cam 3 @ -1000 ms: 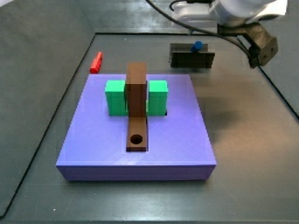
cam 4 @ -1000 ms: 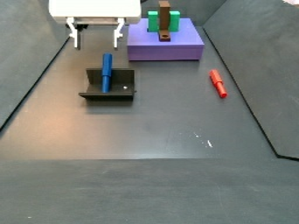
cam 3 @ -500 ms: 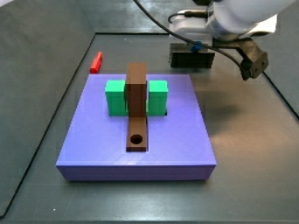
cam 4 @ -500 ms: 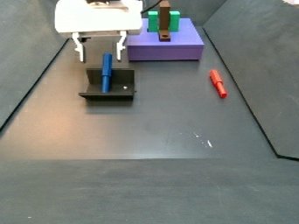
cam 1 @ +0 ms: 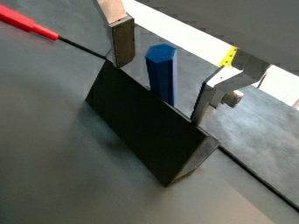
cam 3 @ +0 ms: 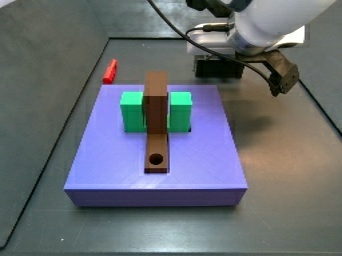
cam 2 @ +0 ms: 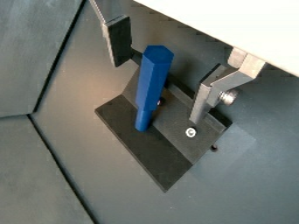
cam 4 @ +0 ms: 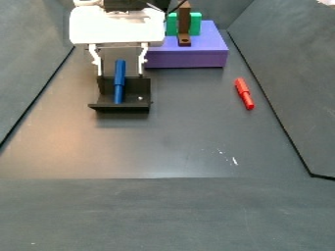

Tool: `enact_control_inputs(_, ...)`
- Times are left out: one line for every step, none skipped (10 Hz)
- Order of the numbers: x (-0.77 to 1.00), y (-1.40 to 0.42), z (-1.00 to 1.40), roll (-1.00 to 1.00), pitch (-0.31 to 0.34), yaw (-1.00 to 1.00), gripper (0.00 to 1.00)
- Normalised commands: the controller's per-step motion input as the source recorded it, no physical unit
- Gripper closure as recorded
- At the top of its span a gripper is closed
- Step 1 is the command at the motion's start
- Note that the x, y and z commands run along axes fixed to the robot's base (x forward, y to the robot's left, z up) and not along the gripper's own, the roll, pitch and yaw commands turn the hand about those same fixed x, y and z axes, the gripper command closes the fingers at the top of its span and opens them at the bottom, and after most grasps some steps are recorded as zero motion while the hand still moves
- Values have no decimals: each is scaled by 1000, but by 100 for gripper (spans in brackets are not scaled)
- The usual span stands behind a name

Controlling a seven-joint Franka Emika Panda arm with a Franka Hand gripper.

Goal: Pick up the blue object. Move up. Place the blue object on the fixture. Regrasp the blue object. Move to above the board. Insert the blue object.
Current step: Regrasp the blue object.

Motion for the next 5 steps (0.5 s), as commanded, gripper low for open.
enact_control_inputs(0,0,0,0,0,0,0)
enact_control_inputs(0,0,0,0,0,0,100)
enact_control_inputs(0,0,0,0,0,0,100)
enact_control_inputs(0,0,0,0,0,0,100)
enact_control_inputs(0,0,0,0,0,0,100)
